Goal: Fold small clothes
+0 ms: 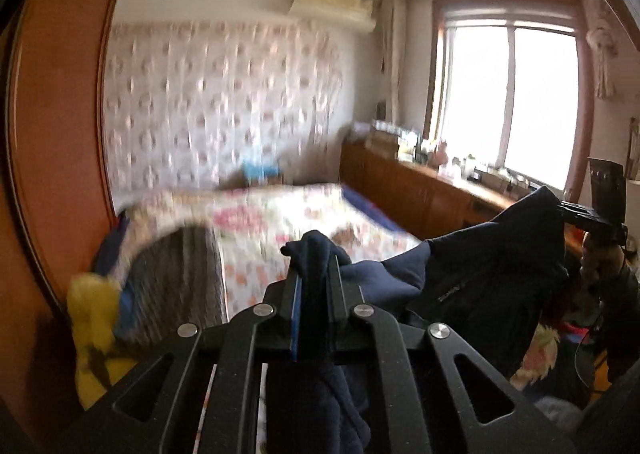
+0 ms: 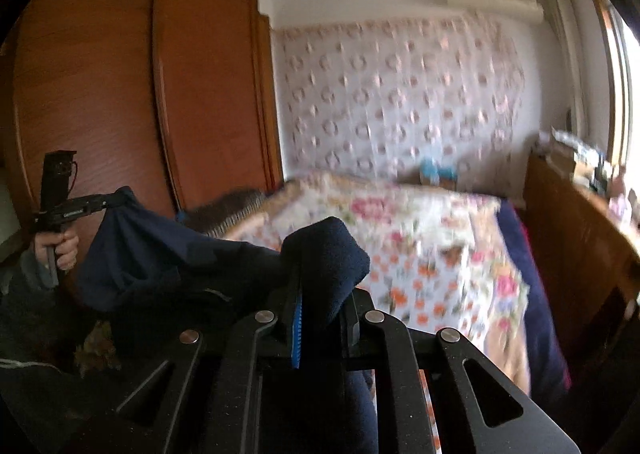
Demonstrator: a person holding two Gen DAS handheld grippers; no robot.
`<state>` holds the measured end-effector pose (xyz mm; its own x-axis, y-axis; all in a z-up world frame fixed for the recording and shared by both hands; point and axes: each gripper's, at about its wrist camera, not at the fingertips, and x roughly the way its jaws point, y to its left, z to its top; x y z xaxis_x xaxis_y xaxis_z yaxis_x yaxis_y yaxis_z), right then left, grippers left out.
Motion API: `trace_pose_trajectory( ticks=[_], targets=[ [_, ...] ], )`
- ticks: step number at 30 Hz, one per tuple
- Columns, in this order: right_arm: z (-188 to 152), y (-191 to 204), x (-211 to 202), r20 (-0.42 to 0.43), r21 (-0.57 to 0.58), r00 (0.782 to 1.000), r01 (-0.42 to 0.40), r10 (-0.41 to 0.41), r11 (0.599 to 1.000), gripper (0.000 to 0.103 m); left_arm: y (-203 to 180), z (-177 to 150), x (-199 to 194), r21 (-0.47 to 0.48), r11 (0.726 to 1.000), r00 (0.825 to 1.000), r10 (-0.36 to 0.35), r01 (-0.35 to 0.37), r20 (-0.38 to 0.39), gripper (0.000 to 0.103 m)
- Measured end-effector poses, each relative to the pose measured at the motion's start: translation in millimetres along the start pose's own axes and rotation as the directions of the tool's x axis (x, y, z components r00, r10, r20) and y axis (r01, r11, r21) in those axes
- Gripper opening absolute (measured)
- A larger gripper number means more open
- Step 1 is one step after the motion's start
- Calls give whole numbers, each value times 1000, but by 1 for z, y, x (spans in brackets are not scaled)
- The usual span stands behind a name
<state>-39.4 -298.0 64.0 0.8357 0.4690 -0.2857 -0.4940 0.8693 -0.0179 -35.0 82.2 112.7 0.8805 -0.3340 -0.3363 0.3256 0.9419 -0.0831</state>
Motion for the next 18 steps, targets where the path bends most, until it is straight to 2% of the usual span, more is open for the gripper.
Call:
trace_pose_trajectory(
  ticks=[4,7,9,11,14,18],
  targets=[
    [39,4,-43,101,-49,994,36,-30,998,13,-3,42,-31,52,998,993,39,-45,107,10],
    [65,5,-70,165,-79,984,75,-61,994,13,-2,69,-52,72,993,977,81,-97,195,10],
    [80,7,-89,210,-89,974,103,-82,991,13,-2,80,-66,80,985,959,126,-150,253,10],
    [91,9,-106,245,-96,965,122,-96,988,13,0,88,-73,86,978,945,161,-192,284,10],
    [97,8,-121,272,-84,958,114,-87,990,13,11,89,-78,61,976,930,181,-211,320,10],
    [88,6,-121,246,-75,964,119,-97,990,13,17,85,-69,61,978,933,172,-201,316,10]
  ],
)
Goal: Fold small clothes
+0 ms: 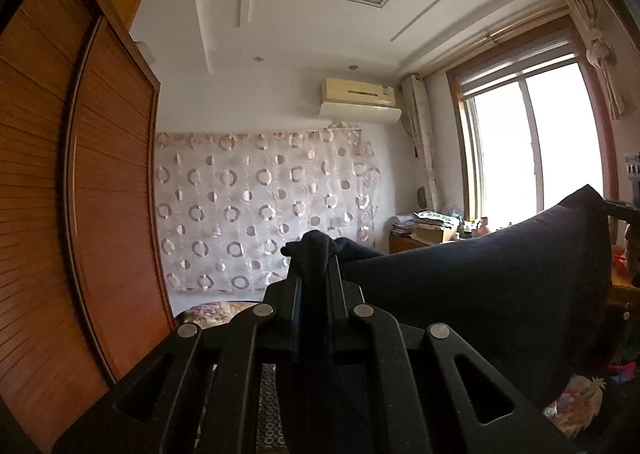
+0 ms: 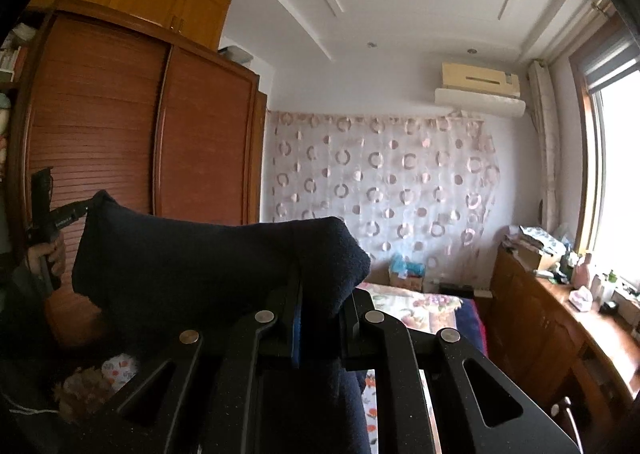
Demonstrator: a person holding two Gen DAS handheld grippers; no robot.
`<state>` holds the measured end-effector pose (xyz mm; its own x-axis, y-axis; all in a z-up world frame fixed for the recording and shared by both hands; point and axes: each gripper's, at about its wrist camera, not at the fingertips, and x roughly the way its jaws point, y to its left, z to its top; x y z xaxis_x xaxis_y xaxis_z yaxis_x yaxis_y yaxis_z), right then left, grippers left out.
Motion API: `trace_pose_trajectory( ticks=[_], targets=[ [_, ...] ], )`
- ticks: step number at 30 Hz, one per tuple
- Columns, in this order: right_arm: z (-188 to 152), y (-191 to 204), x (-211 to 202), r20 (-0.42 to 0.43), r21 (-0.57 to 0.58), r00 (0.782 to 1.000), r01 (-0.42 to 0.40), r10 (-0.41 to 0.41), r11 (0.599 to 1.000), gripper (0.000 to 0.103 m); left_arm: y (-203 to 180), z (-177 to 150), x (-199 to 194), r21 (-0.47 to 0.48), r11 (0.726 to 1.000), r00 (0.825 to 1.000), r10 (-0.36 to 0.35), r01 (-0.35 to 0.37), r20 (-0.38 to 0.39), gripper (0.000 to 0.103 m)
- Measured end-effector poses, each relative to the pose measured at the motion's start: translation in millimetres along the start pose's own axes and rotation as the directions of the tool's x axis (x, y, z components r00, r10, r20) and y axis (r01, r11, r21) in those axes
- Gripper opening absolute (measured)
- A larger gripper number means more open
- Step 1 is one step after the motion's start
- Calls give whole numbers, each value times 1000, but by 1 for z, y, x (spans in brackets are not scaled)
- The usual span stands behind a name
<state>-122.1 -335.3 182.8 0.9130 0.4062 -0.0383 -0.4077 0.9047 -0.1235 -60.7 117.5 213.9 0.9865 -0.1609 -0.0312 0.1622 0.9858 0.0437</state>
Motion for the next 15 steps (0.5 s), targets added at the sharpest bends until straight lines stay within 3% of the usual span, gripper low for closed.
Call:
trace_pose_trajectory(
  ticks=[9,15],
  targets=[
    [9,13,1,-6,-38,999,39,-40,998,13,-10,5,5,-2,1000,1000,-19,19,11,10],
    [0,11,16,-53,-55,996,63,-66,997,13,-4,-14,49,-20,999,998,-34,33,-45,10]
  ],
)
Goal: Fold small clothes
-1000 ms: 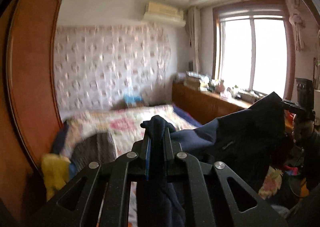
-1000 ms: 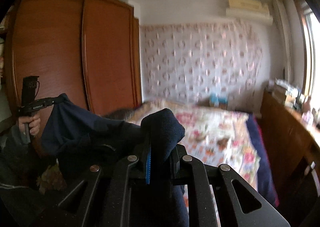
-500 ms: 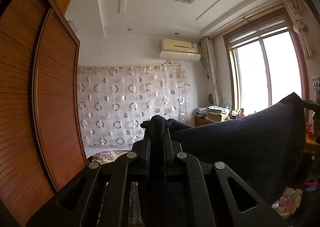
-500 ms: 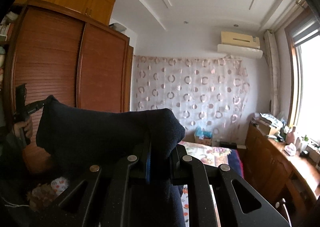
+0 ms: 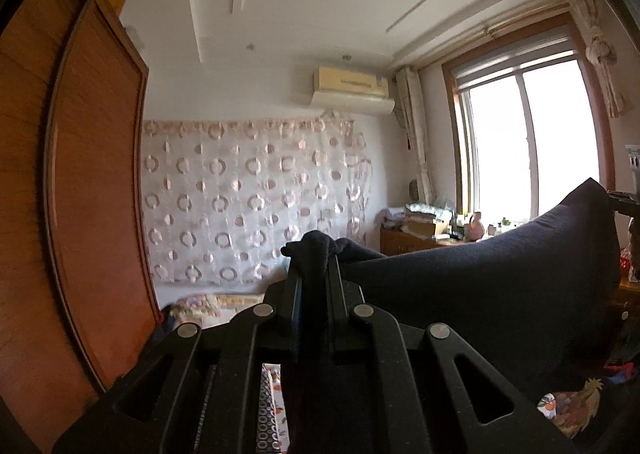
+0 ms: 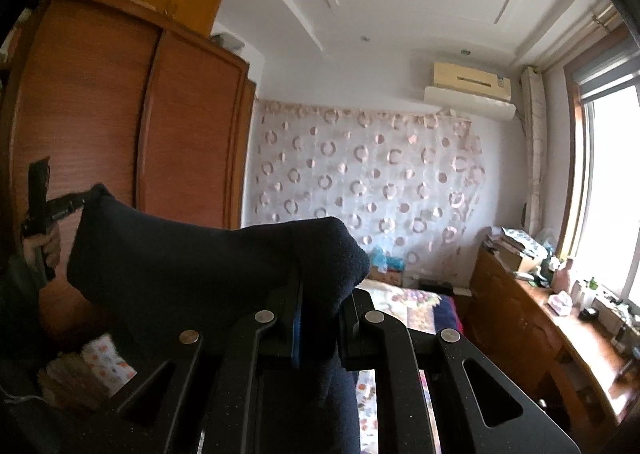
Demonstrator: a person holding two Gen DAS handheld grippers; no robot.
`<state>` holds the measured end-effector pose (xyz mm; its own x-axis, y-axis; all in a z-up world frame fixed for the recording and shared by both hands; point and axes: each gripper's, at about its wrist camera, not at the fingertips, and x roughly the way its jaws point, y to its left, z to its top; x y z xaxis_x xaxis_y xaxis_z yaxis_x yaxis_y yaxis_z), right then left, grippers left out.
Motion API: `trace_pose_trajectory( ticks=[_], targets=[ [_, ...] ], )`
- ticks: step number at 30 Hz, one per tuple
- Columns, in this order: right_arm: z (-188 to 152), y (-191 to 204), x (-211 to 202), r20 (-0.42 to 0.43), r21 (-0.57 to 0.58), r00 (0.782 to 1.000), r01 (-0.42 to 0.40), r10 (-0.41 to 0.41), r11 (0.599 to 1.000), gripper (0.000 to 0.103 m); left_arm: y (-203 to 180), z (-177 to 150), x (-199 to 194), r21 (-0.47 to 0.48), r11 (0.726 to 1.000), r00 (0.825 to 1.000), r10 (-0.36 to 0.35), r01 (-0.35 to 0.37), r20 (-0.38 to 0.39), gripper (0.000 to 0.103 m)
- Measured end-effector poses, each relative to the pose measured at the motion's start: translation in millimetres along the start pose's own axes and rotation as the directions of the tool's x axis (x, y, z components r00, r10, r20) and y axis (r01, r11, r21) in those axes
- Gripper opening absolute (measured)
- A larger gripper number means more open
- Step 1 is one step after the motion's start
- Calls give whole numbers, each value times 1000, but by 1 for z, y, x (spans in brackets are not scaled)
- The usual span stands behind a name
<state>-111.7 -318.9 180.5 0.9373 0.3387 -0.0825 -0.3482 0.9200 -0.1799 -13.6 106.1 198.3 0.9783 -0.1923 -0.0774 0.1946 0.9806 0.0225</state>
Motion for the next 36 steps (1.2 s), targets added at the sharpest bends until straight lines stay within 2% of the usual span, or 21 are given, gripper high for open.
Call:
trace_pose_trajectory(
  ticks=[4,7,11,13,15,18,21,25,27,29,30,31,32,33,34,36],
  targets=[
    [-21,-11,56,-102,15,995,2,-1,1000,13,12,-36,71,-15,1000,994,16,-18,-106,10],
    [-56,-26,119,-193,55,981,-4,14,998,13,15,-72,128,-11,999,980,33,-36,-194,10],
    [-113,-47,208,-307,93,951,1,28,996,13,20,-131,219,-3,998,931,51,-56,-362,10],
    [-140,-61,254,-354,154,934,4,51,988,13,18,-152,254,17,998,905,65,-64,-421,10],
    [-162,-73,294,-409,197,911,26,58,980,13,13,-166,278,23,998,886,63,-59,-459,10],
    [-180,-84,334,-463,212,885,54,52,976,13,8,-175,303,34,997,868,72,-64,-492,10],
    [-187,-95,359,-498,251,865,76,61,965,13,7,-180,321,34,998,857,69,-60,-511,10],
    [-184,-95,369,-524,252,849,79,68,965,13,9,-190,333,46,997,840,74,-58,-537,13],
    [-180,-94,375,-541,253,839,96,58,963,26,11,-195,337,30,998,827,66,-60,-558,16],
    [-181,-98,382,-560,218,829,145,2,965,37,13,-197,333,6,998,825,54,-61,-562,24],
    [-178,-97,379,-561,217,828,152,-4,964,42,14,-198,331,-2,999,827,44,-54,-561,36],
    [-176,-96,375,-556,226,831,150,1,962,43,14,-198,326,-15,999,830,29,-45,-556,46],
    [-178,-94,369,-554,232,833,151,3,961,46,13,-197,318,-28,999,835,13,-34,-550,48],
    [-177,-91,363,-554,231,832,156,-2,961,47,11,-197,309,-34,999,836,-1,-21,-549,54],
    [-177,-87,354,-556,227,831,162,-9,960,47,9,-198,302,-38,999,837,-12,-11,-548,65],
    [-183,-79,336,-553,240,833,161,-2,957,47,7,-200,285,-46,999,840,-32,9,-541,73]
  ],
)
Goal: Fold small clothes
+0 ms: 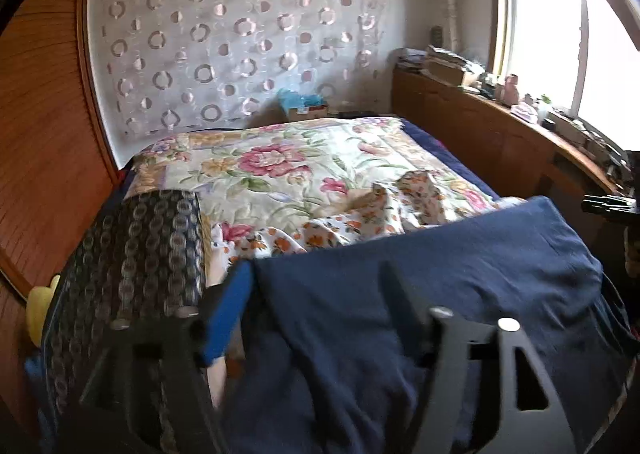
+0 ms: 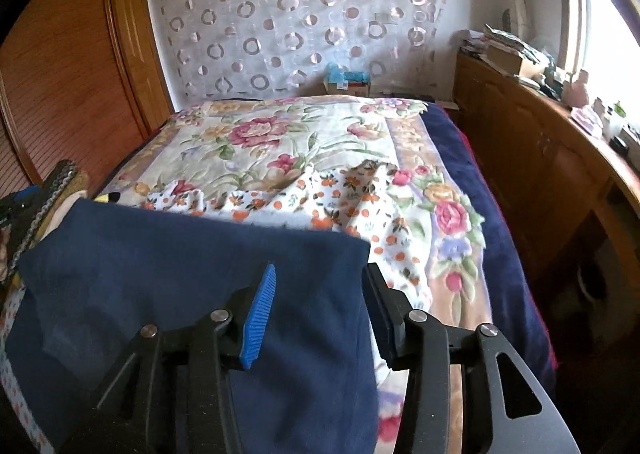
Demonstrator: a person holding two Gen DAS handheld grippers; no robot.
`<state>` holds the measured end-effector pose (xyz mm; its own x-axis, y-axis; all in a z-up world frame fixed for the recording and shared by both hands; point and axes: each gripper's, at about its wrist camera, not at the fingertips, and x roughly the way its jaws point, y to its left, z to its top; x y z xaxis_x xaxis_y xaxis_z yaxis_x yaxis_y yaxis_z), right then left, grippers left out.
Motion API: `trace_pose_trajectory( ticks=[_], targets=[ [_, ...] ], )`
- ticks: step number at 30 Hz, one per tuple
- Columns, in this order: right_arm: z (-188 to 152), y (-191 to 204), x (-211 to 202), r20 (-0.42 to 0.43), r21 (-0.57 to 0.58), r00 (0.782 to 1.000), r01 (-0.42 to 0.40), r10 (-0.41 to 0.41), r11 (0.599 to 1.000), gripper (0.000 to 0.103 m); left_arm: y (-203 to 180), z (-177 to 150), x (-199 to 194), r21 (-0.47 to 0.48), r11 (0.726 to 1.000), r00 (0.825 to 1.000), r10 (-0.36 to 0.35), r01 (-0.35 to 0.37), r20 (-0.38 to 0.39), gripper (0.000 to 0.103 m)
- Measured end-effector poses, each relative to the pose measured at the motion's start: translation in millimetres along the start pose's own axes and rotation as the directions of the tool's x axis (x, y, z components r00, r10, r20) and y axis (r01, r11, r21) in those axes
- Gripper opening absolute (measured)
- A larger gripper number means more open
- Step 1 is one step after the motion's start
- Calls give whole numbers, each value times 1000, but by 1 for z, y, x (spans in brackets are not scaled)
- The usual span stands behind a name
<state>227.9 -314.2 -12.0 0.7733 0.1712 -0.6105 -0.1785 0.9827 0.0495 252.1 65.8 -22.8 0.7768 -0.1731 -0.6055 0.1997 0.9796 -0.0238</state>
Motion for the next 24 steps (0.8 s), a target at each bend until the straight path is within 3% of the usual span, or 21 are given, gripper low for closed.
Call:
trace_pose_trajectory(
  ticks=[10,12,24],
  targets=[
    [-76,12,-57,-47,71,997,-59,63,996,47,-3,-63,-36,-44,999,998,-8,5,-69,76],
    [-85,16,-63,-56,79,995,-73,78,994,63,-2,-72,-38,-58,998,996,-7,2,-89,76],
    [-85,19,-49,-128,106,990,-49,63,993,64,-8,-106,-39,-96,995,987,-13,-3,-163,76]
  ],
)
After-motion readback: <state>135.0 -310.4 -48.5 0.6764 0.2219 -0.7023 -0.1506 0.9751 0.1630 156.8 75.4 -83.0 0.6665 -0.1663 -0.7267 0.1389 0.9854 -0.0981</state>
